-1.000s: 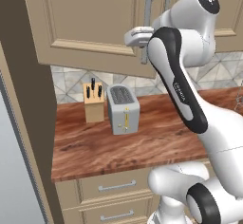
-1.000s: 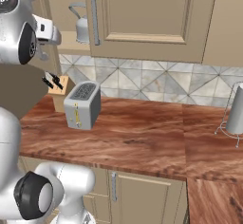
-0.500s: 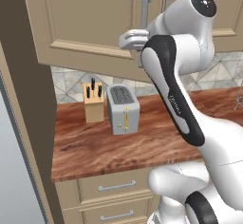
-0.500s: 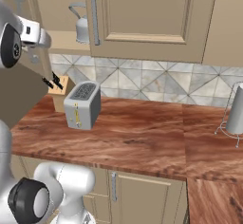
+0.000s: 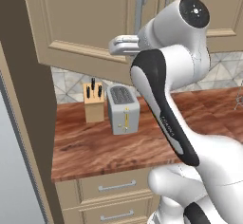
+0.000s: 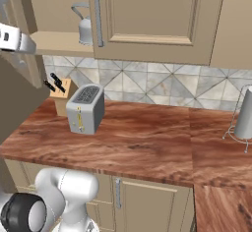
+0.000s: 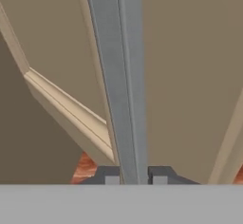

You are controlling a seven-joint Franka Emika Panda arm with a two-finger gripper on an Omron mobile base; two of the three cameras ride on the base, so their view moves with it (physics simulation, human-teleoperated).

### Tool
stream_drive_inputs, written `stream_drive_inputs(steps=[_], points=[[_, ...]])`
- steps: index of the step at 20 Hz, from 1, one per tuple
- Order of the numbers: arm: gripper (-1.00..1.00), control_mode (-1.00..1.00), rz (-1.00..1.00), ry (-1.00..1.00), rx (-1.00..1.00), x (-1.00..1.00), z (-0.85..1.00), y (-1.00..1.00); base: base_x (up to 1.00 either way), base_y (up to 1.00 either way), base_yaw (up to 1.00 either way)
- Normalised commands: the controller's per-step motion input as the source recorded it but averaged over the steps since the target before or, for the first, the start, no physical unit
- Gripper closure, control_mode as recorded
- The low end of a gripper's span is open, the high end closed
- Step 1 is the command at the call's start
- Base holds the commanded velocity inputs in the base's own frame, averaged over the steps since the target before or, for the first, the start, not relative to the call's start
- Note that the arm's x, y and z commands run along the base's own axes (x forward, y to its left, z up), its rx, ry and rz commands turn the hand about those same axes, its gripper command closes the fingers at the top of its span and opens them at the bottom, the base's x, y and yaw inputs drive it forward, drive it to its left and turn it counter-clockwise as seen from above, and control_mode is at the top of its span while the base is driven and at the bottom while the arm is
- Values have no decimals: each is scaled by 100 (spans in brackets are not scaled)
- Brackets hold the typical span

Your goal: Open the cabinet, pick the kettle from the cabinet, and place it in the sink.

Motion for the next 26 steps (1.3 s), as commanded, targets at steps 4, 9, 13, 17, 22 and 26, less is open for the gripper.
stream_drive_inputs(steps=[4, 9, 13, 17, 22, 26], points=[[100, -100, 0, 0, 0, -29, -2, 52, 0, 0, 0], [100, -100, 0, 0, 0, -25, -2, 58, 0, 0, 0], [100, -100, 0, 0, 0, -20, -4, 57, 0, 0, 0], [100, -100, 0, 0, 0, -15, -7, 55, 0, 0, 0], [-100, -100, 0, 0, 0, -6, -14, 47, 0, 0, 0], [-100, -100, -3, 0, 2, -34, -11, 14, 0, 0, 0]])
